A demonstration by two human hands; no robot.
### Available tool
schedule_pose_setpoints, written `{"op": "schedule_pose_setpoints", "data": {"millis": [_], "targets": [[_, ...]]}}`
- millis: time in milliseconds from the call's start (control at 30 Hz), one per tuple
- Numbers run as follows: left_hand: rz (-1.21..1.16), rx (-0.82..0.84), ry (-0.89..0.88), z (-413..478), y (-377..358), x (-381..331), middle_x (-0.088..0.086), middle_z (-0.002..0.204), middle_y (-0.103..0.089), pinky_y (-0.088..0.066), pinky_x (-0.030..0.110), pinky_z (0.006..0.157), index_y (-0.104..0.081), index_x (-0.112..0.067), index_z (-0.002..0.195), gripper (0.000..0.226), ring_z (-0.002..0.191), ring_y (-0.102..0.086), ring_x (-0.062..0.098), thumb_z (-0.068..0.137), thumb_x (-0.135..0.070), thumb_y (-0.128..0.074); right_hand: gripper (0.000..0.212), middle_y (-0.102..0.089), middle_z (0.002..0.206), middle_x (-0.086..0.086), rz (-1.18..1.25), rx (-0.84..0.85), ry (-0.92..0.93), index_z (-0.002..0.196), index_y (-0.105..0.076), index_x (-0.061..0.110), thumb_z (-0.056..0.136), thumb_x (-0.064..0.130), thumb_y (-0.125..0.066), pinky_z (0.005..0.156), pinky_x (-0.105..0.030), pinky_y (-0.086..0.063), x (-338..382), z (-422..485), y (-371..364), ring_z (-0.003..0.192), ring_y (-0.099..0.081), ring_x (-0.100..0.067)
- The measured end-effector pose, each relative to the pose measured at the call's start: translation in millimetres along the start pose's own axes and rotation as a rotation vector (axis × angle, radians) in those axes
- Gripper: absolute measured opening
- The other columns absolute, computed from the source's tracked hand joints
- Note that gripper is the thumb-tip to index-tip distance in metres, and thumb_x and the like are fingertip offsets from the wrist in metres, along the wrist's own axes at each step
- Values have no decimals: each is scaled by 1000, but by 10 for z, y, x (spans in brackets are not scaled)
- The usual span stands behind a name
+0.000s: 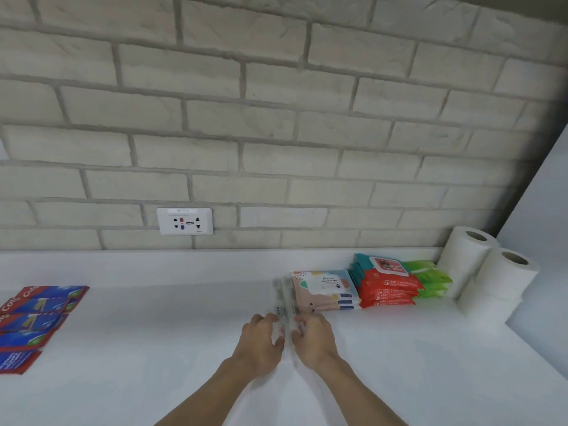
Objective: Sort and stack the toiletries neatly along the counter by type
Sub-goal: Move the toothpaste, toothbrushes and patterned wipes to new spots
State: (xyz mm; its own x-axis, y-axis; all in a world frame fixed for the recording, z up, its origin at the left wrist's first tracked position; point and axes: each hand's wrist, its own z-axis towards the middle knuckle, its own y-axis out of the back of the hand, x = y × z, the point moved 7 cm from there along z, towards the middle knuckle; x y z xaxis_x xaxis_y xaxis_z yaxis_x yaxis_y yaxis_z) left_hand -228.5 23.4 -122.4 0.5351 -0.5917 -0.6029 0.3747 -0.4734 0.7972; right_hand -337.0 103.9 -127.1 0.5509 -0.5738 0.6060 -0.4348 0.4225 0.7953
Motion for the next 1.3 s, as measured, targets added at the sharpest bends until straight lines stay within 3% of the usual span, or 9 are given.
{"op": "schedule_pose_setpoints", "data": {"millis": [233,367,567,767,967,1300], "targets": [[147,16,-4,146,-194,-26,1,139,-41,-36,34,104,-29,-29,145,54,124,-38,26,94,-37,-45,40,-62,123,-1,-5,35,40,127,-62,16,87,13,-65,100,-21,-45,-69,89,-39,112,-58,-16],[218,9,-4,171,-209,-35,2,134,-39,-36,36,99,-38,-29,139,45,122,-34,27,95,-40,-42,39,-58,123,-3,-12,30,58,128,-60,14,89,13,-65,96,-13,-40,-143,125,-33,112,-57,-15],[247,-12,8,162,-183,36,1,124,-40,-37,35,93,-50,-28,118,32,114,-35,26,93,-44,-41,41,-56,126,-5,-15,42,83,131,-59,13,90,10,-63,95,-12,-41,-115,136,-74,111,-56,-16],[250,-43,27,96,-161,75,1,122,-41,-39,34,92,-54,-25,117,32,112,-36,25,95,-43,-39,42,-55,125,-5,-20,50,92,131,-58,14,90,9,-62,91,-8,-36,-62,120,-87,108,-55,-16],[263,-105,54,-19,-68,164,-1,117,-42,-36,30,87,-57,-25,109,29,107,-37,23,95,-42,-38,36,-55,120,-6,-25,68,113,125,-62,14,89,8,-60,94,-16,-43,29,102,-137,105,-57,-19],[250,-166,96,-239,159,479,-2,121,-43,-37,30,91,-58,-24,109,29,111,-37,21,95,-40,-38,30,-56,115,-9,-58,94,164,120,-64,12,91,8,-57,89,-13,-40,227,36,-275,106,-58,-21]]}}
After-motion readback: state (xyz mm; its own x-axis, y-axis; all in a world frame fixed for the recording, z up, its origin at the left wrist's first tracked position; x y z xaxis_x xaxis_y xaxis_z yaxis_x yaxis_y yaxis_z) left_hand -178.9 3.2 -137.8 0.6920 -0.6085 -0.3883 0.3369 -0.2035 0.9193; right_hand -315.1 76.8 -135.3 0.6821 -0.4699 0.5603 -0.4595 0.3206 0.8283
